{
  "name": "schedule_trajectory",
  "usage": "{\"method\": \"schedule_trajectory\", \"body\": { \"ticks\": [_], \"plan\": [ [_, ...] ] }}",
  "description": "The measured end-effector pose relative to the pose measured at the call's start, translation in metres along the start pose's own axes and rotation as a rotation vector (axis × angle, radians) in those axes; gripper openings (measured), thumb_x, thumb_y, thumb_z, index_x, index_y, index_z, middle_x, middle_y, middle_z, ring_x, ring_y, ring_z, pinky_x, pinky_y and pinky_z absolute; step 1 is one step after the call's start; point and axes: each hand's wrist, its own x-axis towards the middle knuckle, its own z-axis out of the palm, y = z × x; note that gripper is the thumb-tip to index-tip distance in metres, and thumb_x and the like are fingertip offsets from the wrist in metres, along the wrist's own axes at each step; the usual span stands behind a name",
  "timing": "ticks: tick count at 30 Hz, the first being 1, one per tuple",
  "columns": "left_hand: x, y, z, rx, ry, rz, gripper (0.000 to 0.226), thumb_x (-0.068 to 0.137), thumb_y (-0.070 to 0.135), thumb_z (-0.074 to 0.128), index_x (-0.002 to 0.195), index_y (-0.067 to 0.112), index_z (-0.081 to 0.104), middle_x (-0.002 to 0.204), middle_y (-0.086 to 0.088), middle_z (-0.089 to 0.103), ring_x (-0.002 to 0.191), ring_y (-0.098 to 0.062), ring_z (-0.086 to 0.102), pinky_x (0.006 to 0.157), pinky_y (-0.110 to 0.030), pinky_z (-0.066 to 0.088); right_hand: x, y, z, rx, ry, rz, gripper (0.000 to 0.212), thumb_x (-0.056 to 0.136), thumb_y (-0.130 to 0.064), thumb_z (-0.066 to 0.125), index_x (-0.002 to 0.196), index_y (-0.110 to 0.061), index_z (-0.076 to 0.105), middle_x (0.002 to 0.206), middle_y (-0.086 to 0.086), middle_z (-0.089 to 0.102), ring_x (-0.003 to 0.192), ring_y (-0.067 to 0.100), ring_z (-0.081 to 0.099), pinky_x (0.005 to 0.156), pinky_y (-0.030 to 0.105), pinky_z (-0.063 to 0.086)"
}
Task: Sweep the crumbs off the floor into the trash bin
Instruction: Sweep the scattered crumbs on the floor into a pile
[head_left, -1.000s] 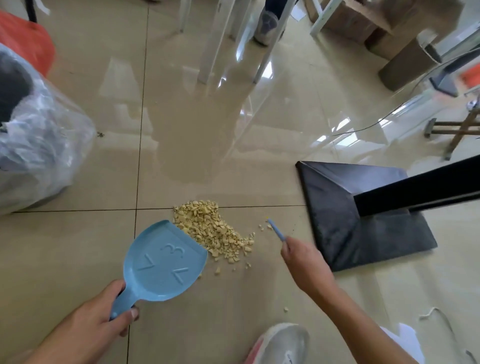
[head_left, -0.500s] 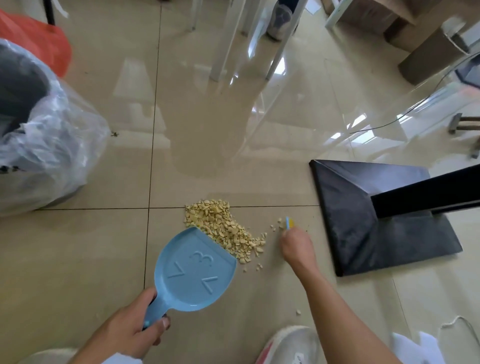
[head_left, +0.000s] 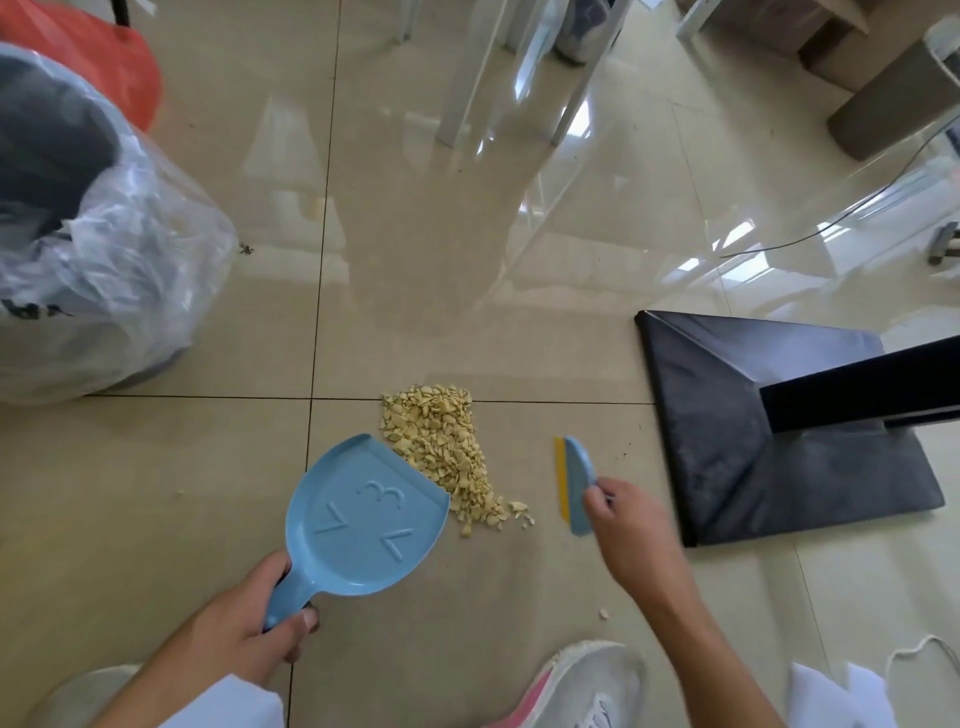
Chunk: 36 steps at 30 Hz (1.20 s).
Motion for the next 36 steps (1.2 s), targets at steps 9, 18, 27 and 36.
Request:
{"method": "schedule_trajectory", "body": {
  "ticks": [9, 18, 27, 36],
  "plan": [
    [0.004, 0.007, 0.008, 0.036, -0.075, 0.035, 0.023, 0.092, 0.026, 0.061, 0.11, 0.037, 0.05, 0.089, 0.002, 0.077, 0.077, -0.008, 0.073, 0.087, -0.034, 0.058, -0.033, 0.096, 0.026, -0.315, -0.164, 0.403, 0.038, 0.103, -0.019, 0.036, 0.105, 0.002, 0.068, 0.115, 0.022, 0.071, 0.11, 0.035, 0.065, 0.083, 0.034, 0.047],
    [0.009, -0.01, 0.011, 0.05, -0.047, 0.029, 0.021, 0.09, 0.029, 0.064, 0.106, 0.036, 0.051, 0.082, 0.009, 0.078, 0.065, 0.001, 0.069, 0.076, -0.025, 0.056, -0.024, -0.034, 0.068, -0.004, -0.134, 0.204, 0.033, 0.102, -0.016, 0.037, 0.097, -0.004, 0.066, 0.095, 0.015, 0.068, 0.096, 0.035, 0.067, 0.072, 0.035, 0.049],
    [0.012, -0.035, -0.013, 0.048, -0.013, -0.019, 0.022, 0.091, 0.024, 0.064, 0.107, 0.035, 0.053, 0.086, 0.0, 0.077, 0.074, -0.012, 0.069, 0.078, -0.028, 0.055, -0.021, -0.056, 0.046, 0.099, -0.086, 0.061, 0.037, 0.095, -0.02, 0.042, 0.058, -0.019, 0.037, 0.057, -0.002, 0.044, 0.052, 0.019, 0.038, 0.05, 0.032, 0.03],
    [0.005, -0.044, -0.034, 0.141, 0.074, -0.065, 0.019, 0.093, 0.028, 0.06, 0.109, 0.033, 0.052, 0.086, -0.001, 0.068, 0.081, -0.02, 0.062, 0.068, -0.028, 0.046, 0.003, 0.019, 0.028, -0.232, -0.028, 0.238, 0.029, 0.098, -0.013, 0.039, 0.077, -0.005, 0.058, 0.075, 0.015, 0.065, 0.074, 0.035, 0.062, 0.062, 0.036, 0.044]
  ]
}}
